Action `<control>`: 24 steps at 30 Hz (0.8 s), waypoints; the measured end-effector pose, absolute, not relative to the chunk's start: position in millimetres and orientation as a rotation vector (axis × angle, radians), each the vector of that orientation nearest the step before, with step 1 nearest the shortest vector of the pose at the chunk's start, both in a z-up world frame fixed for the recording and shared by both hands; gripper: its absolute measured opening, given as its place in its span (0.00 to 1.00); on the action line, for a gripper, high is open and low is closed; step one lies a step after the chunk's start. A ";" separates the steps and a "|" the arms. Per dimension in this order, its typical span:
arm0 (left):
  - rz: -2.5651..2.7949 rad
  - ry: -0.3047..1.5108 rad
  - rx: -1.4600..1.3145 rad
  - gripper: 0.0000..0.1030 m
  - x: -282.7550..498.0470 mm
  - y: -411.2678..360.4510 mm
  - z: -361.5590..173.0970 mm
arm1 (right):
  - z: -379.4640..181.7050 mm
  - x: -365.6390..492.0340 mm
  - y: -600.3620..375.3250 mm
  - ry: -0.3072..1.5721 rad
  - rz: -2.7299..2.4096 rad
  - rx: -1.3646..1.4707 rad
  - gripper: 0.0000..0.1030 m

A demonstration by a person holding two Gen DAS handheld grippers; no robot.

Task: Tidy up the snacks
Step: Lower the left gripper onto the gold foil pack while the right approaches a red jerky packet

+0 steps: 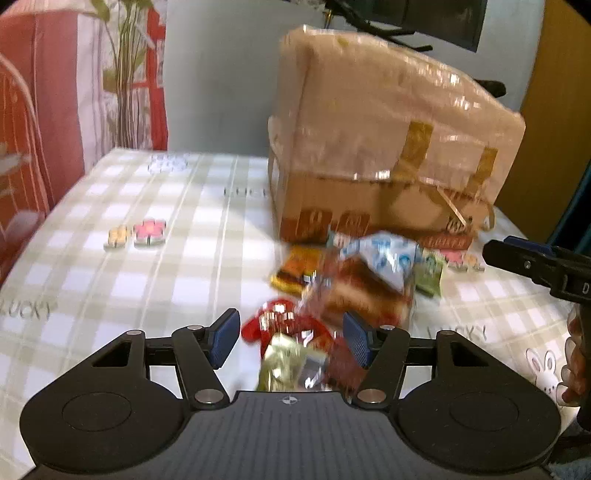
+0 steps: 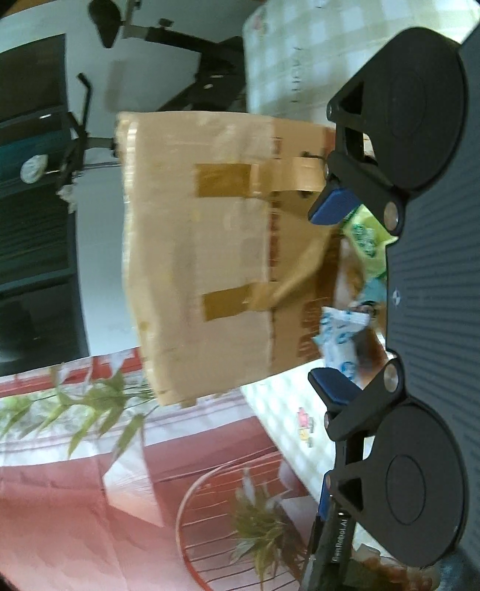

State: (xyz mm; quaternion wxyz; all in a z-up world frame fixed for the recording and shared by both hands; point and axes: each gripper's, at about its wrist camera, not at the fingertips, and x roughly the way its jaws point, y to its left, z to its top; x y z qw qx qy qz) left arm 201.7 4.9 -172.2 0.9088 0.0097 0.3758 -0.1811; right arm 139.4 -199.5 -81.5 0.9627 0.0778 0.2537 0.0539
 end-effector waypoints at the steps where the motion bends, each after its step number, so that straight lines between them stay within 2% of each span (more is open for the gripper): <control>1: -0.368 0.787 0.016 0.62 201.3 6.0 -176.2 | -84.5 139.2 -199.2 0.526 0.108 0.164 0.81; 7: -0.313 0.824 0.052 0.57 201.1 8.0 -195.4 | -97.6 135.6 -194.5 0.568 0.124 0.174 0.79; 24: -0.348 0.828 0.210 0.60 187.4 -21.0 -216.0 | -110.1 125.1 -201.5 0.575 0.134 0.223 0.79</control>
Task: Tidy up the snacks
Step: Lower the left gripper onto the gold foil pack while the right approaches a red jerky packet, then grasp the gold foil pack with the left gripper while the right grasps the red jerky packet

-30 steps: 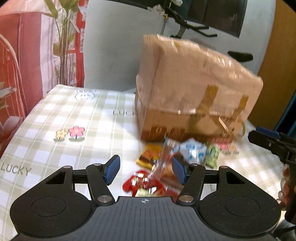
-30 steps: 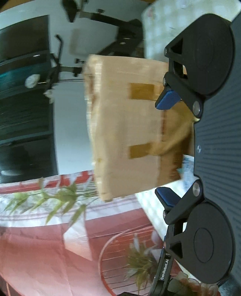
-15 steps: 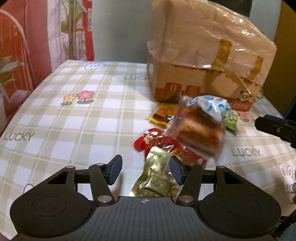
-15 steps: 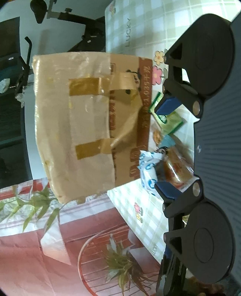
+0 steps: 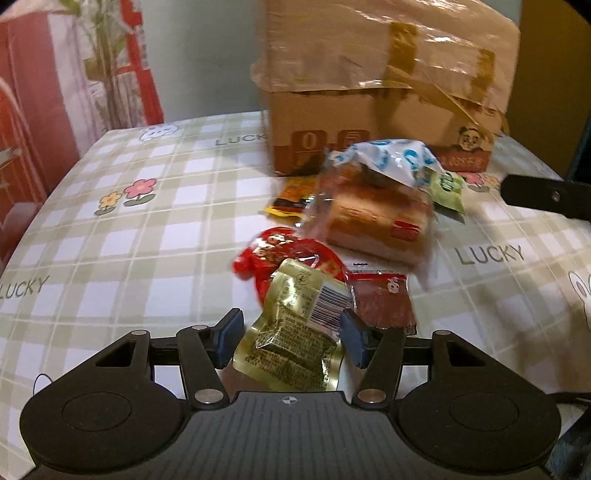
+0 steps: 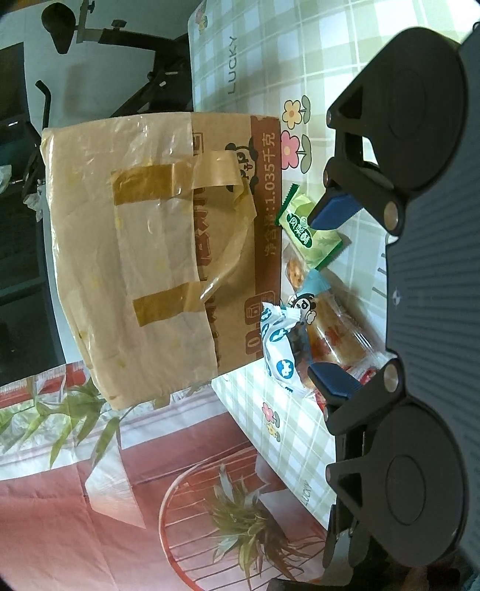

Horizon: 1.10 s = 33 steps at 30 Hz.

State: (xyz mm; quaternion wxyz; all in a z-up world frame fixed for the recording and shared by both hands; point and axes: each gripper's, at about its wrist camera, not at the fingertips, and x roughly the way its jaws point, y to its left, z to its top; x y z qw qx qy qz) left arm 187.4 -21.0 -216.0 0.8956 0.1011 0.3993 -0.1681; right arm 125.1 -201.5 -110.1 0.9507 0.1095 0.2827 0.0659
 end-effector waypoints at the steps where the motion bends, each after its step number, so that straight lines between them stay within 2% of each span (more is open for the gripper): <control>1: -0.353 0.825 0.220 0.63 185.7 -23.1 -216.3 | -110.3 125.1 -201.6 0.576 0.135 0.223 0.79; 15: -0.374 0.813 0.231 0.67 176.3 -17.0 -217.9 | -112.3 126.8 -193.8 0.620 0.130 0.198 0.79; 16: -0.377 0.808 0.235 0.66 174.9 -16.8 -218.0 | -112.9 127.3 -191.8 0.629 0.134 0.191 0.79; 18: -0.411 0.796 0.229 0.55 172.4 -16.1 -217.8 | -113.6 127.6 -186.7 0.644 0.145 0.175 0.79; 20: -0.416 0.774 0.255 0.54 169.0 -17.5 -217.7 | -114.5 127.8 -181.7 0.659 0.155 0.160 0.79; 23: -0.426 0.740 0.240 0.47 165.5 -13.8 -215.7 | -115.9 128.2 -174.4 0.686 0.164 0.141 0.79; 33: -0.384 0.689 0.035 0.45 166.7 22.8 -206.2 | -125.4 132.2 -141.8 0.791 0.224 0.069 0.75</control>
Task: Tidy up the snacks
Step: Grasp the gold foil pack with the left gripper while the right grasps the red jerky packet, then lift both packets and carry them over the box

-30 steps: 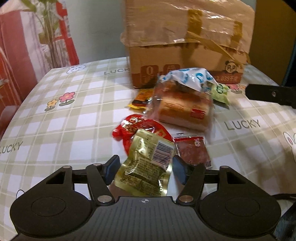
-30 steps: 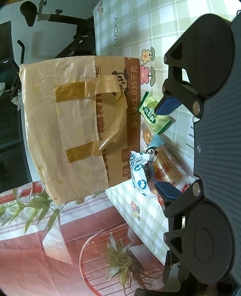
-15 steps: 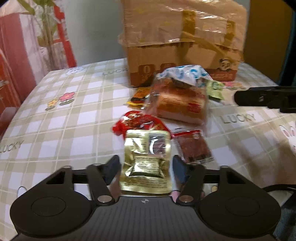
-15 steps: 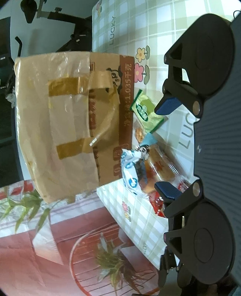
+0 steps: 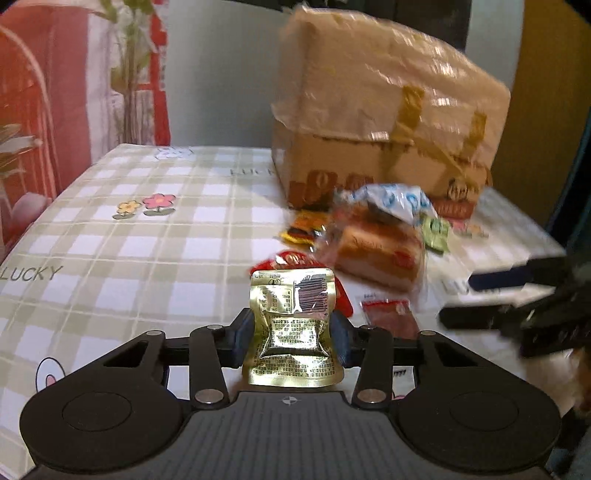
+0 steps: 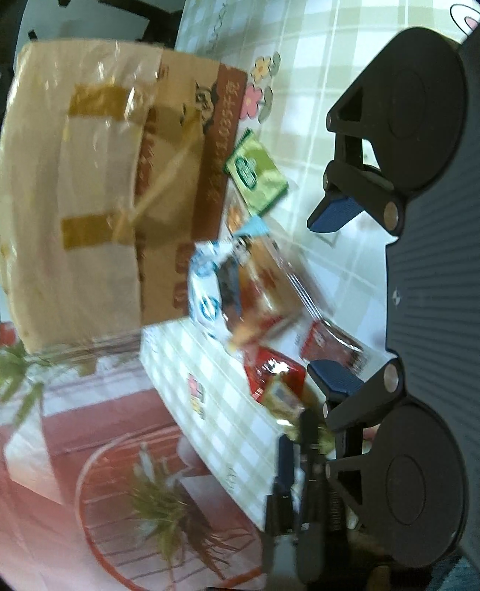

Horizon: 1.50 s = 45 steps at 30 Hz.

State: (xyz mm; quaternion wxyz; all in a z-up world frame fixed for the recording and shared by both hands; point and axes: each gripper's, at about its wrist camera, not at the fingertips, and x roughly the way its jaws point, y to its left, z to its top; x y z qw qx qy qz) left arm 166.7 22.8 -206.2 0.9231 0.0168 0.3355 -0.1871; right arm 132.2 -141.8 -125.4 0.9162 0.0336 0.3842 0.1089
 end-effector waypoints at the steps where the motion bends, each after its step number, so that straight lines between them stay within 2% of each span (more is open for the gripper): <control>1: -0.381 0.679 0.021 0.45 165.3 25.8 -204.6 | -127.2 133.6 -137.8 0.804 0.233 0.063 0.75; 5: -0.363 0.654 -0.033 0.45 164.8 38.7 -201.2 | -133.5 141.1 -120.7 0.848 0.272 0.038 0.74; 10: -0.332 0.643 -0.101 0.45 166.5 54.7 -199.6 | -141.9 152.9 -98.6 0.911 0.341 0.016 0.66; 20: -0.324 0.647 -0.106 0.46 166.5 55.0 -201.3 | -151.0 171.4 -75.2 0.917 0.291 -0.089 0.65; 23: -0.322 0.654 -0.097 0.46 166.4 55.4 -201.9 | -152.0 168.0 -72.1 0.897 0.294 -0.152 0.60; 27: -0.322 0.656 -0.082 0.46 165.2 53.0 -200.8 | -150.4 160.5 -78.0 0.890 0.296 -0.151 0.48; 32: -0.321 0.657 -0.054 0.46 161.6 45.6 -197.1 | -146.7 145.8 -95.2 0.889 0.296 -0.115 0.42; 45: -0.311 0.661 0.040 0.46 156.7 13.2 -179.2 | -128.4 120.5 -171.0 0.767 0.224 0.148 0.40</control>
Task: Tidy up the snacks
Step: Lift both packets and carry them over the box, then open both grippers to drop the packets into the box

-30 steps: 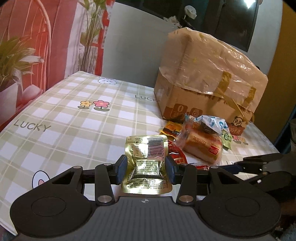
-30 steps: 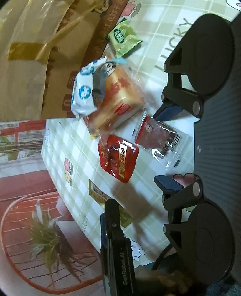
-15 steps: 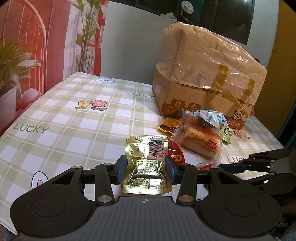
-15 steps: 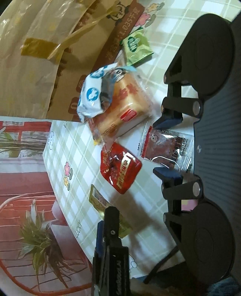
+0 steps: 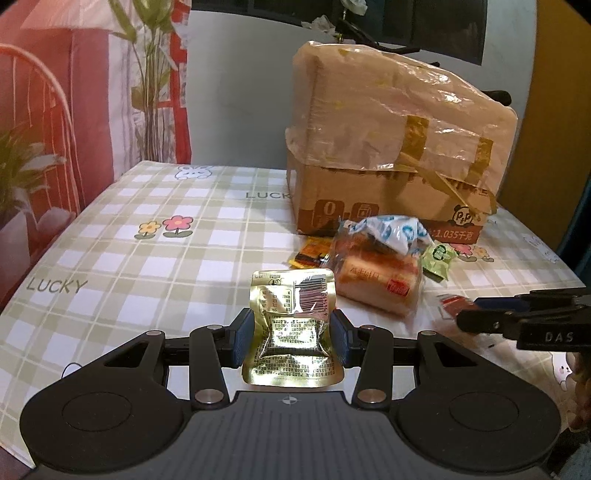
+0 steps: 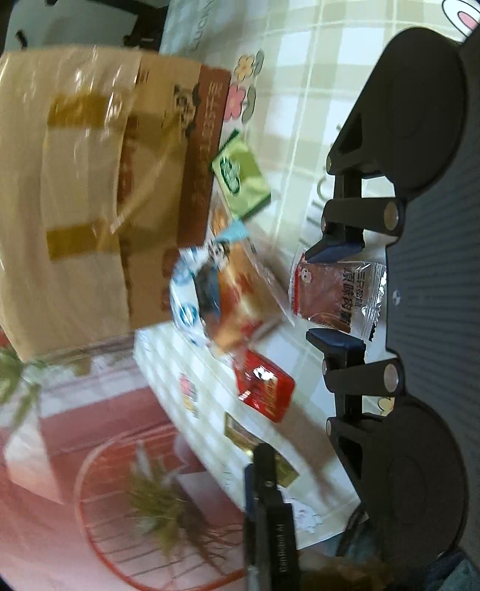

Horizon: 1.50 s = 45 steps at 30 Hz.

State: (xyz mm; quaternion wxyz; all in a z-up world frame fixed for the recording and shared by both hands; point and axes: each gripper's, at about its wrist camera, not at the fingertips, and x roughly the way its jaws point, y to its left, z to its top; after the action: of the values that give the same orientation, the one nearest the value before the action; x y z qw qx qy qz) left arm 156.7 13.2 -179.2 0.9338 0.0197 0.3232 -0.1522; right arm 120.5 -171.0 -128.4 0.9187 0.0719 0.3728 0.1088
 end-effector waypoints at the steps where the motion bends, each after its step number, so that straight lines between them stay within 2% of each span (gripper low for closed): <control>1: -0.311 0.661 0.041 0.46 157.1 10.9 -177.2 | -127.6 119.5 -176.6 0.755 0.221 0.162 0.40; 9: -0.318 0.642 0.057 0.46 163.2 -7.3 -163.5 | -122.9 113.4 -208.8 0.699 0.182 0.229 0.40; 15: -0.342 0.549 0.064 0.46 173.2 -17.7 -131.3 | -102.5 112.2 -223.6 0.590 0.157 0.219 0.40; 25: -0.416 0.333 0.039 0.46 217.5 -54.6 -53.3 | -15.9 135.1 -242.9 0.327 0.130 0.092 0.40; 31: -0.443 0.265 0.054 0.47 259.3 -88.2 -24.3 | 27.7 175.1 -248.2 0.222 0.135 0.046 0.40; 35: -0.451 0.303 0.047 0.48 298.3 -105.9 -21.7 | 32.6 215.1 -248.9 0.229 0.126 0.031 0.40; 37: -0.450 0.324 0.058 0.54 312.5 -112.8 -25.3 | 28.8 231.0 -252.2 0.251 0.114 0.036 0.40; 39: -0.449 0.359 0.072 0.55 327.4 -119.6 -31.2 | 24.5 244.9 -253.6 0.280 0.096 0.033 0.41; 45: -0.438 0.424 0.058 0.64 340.5 -105.6 -43.5 | 12.0 256.4 -260.3 0.361 0.064 0.048 0.50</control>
State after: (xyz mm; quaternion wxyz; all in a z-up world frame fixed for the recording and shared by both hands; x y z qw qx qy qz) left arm 340.5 -105.6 -43.5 0.9534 0.0286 0.2087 -0.2158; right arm 256.4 -260.3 12.0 0.9829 0.0238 0.1797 0.0317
